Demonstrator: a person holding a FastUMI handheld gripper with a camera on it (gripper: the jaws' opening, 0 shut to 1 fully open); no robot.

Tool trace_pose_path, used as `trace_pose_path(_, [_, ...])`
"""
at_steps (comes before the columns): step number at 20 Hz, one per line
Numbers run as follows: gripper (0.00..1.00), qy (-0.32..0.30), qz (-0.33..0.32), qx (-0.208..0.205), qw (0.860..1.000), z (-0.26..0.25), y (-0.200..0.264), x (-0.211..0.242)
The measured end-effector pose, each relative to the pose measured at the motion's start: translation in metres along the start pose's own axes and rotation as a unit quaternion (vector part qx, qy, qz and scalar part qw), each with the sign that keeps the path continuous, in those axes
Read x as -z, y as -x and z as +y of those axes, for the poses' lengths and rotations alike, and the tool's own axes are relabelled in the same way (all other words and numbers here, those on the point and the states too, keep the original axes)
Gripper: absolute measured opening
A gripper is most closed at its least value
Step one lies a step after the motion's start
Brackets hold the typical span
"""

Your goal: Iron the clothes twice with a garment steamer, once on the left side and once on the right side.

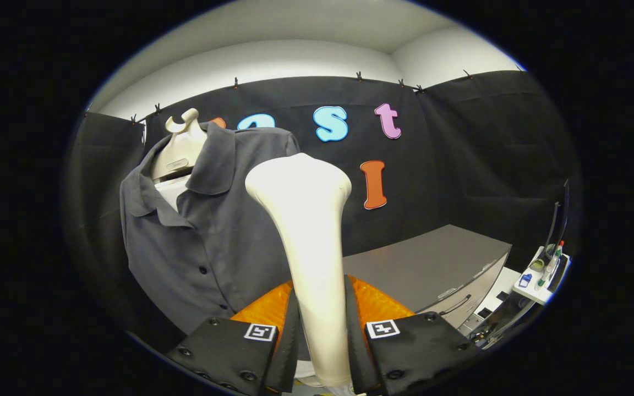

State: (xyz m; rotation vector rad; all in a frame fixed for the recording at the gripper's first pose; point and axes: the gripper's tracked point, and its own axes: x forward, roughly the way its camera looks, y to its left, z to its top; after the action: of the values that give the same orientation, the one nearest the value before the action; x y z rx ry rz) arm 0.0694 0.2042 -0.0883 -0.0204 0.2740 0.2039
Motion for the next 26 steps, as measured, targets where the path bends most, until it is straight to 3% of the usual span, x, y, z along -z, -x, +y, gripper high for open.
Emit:
trace_pose_path(12, [0.46, 0.027, 0.045, -0.016, 0.999, 0.056, -0.036, 0.039])
trace_pose_path(19, [0.46, 0.022, 0.088, -0.005, 0.996, 0.055, -0.064, 0.082])
trace_pose_path(26, [0.46, 0.02, 0.126, 0.004, 0.992, 0.047, -0.064, 0.12])
